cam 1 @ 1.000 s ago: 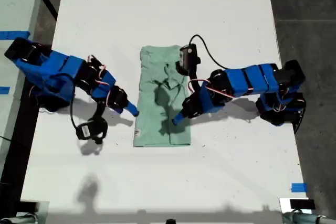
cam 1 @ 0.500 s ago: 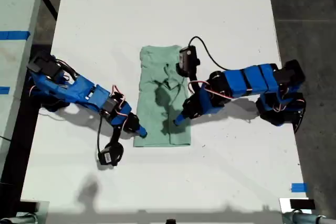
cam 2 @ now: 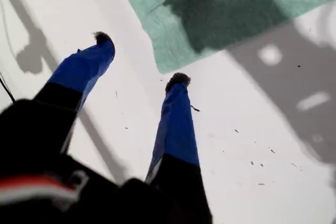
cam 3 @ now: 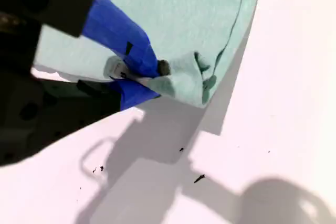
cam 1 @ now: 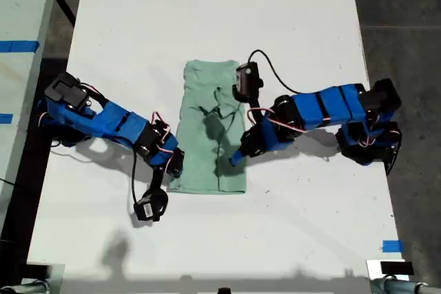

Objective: Fold tshirt

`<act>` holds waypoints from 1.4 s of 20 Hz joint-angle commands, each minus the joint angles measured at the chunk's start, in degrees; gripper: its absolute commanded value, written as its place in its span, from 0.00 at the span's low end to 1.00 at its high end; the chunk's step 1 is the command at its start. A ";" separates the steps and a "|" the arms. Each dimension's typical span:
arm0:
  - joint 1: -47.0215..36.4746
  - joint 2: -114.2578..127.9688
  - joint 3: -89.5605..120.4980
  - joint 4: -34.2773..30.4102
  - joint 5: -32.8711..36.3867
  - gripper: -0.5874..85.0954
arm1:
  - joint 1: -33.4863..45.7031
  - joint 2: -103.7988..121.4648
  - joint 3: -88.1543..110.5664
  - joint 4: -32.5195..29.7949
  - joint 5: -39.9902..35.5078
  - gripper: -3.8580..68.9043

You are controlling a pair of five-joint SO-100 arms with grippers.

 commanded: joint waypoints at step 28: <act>2.99 10.02 -18.37 17.84 0.44 0.30 | -4.39 4.04 -3.69 -0.09 3.52 0.39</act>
